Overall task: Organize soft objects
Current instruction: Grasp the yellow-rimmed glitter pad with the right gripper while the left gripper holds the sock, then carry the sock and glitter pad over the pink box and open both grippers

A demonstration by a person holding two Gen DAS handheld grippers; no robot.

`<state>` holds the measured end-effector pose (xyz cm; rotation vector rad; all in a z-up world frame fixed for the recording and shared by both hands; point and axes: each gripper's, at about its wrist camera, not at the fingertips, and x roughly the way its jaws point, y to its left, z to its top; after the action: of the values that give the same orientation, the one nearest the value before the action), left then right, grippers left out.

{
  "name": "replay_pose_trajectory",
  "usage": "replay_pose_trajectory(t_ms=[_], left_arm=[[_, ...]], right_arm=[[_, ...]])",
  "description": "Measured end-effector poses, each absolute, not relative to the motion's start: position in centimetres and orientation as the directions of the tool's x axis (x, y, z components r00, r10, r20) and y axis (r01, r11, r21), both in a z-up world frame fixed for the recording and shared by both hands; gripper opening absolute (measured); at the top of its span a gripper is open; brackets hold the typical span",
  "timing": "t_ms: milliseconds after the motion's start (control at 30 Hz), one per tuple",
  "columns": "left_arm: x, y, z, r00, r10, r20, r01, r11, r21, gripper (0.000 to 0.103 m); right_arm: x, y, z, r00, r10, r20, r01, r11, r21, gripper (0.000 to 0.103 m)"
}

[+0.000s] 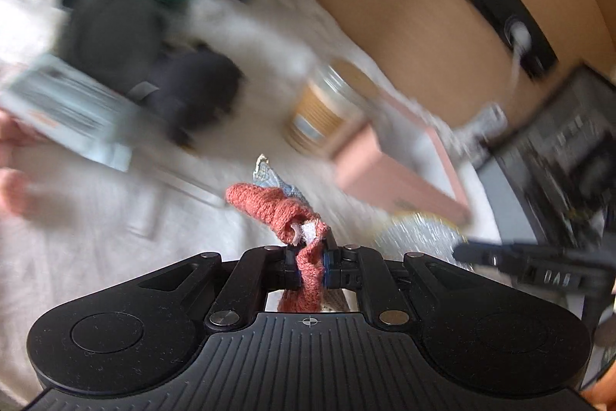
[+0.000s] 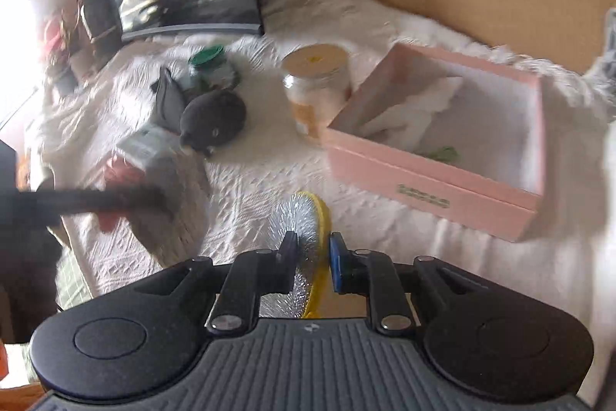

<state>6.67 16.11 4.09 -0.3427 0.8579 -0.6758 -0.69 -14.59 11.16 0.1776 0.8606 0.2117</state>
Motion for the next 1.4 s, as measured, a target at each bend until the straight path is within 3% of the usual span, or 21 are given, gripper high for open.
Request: replay_pose_trajectory(t_ms=[133, 267, 500, 667, 967, 1033, 1133, 1233, 1300, 1400], left_arm=[[6.4, 13.8, 3.4, 0.415, -0.67, -0.615, 0.452, 0.739, -0.5, 0.011], [6.5, 13.2, 3.4, 0.399, -0.656, -0.641, 0.472, 0.746, -0.47, 0.011], [6.3, 10.6, 5.0, 0.387, -0.635, -0.669, 0.564, 0.737, -0.373, 0.011], [7.2, 7.8, 8.4, 0.364, -0.712, -0.601, 0.653, 0.655, -0.381, 0.011], [15.6, 2.4, 16.8, 0.343, -0.851, -0.397, 0.732, 0.507, -0.455, 0.012], [18.6, 0.3, 16.4, 0.282, -0.878, -0.387, 0.712, 0.462, -0.528, 0.019], [22.3, -3.6, 12.7, 0.231, -0.843, -0.486, 0.657, 0.504, -0.561, 0.02], [22.9, -7.1, 8.5, 0.362, -0.649, -0.669, 0.652, 0.689, -0.315, 0.021], [22.6, -7.7, 7.6, 0.394, -0.607, -0.69, 0.667, 0.705, -0.239, 0.018], [22.0, -6.8, 8.6, 0.412, -0.602, -0.684, 0.64, 0.726, -0.253, 0.019]], right_arm=[[-0.8, -14.2, 9.6, 0.575, 0.323, -0.752, -0.124, 0.943, 0.31, 0.018], [-0.4, -13.2, 7.3, 0.534, 0.289, -0.794, -0.081, 0.953, 0.292, 0.019], [-1.1, -14.9, 11.2, 0.629, 0.169, -0.759, -0.049, 0.983, 0.177, 0.014], [-1.0, -17.8, 15.5, 0.721, 0.05, -0.691, 0.039, 0.993, 0.113, 0.014], [2.4, -21.2, 21.5, 0.822, -0.139, -0.552, 0.178, 0.984, 0.016, 0.014], [3.5, -21.5, 21.4, 0.818, -0.168, -0.55, 0.203, 0.979, 0.001, 0.014], [4.9, -21.7, 20.2, 0.802, -0.213, -0.558, 0.234, 0.972, -0.036, 0.014], [5.3, -22.0, 18.9, 0.771, -0.25, -0.586, 0.261, 0.963, -0.067, 0.014], [5.2, -22.3, 18.0, 0.756, -0.265, -0.599, 0.275, 0.958, -0.077, 0.014], [5.4, -22.8, 17.0, 0.741, -0.289, -0.607, 0.289, 0.952, -0.1, 0.014]])
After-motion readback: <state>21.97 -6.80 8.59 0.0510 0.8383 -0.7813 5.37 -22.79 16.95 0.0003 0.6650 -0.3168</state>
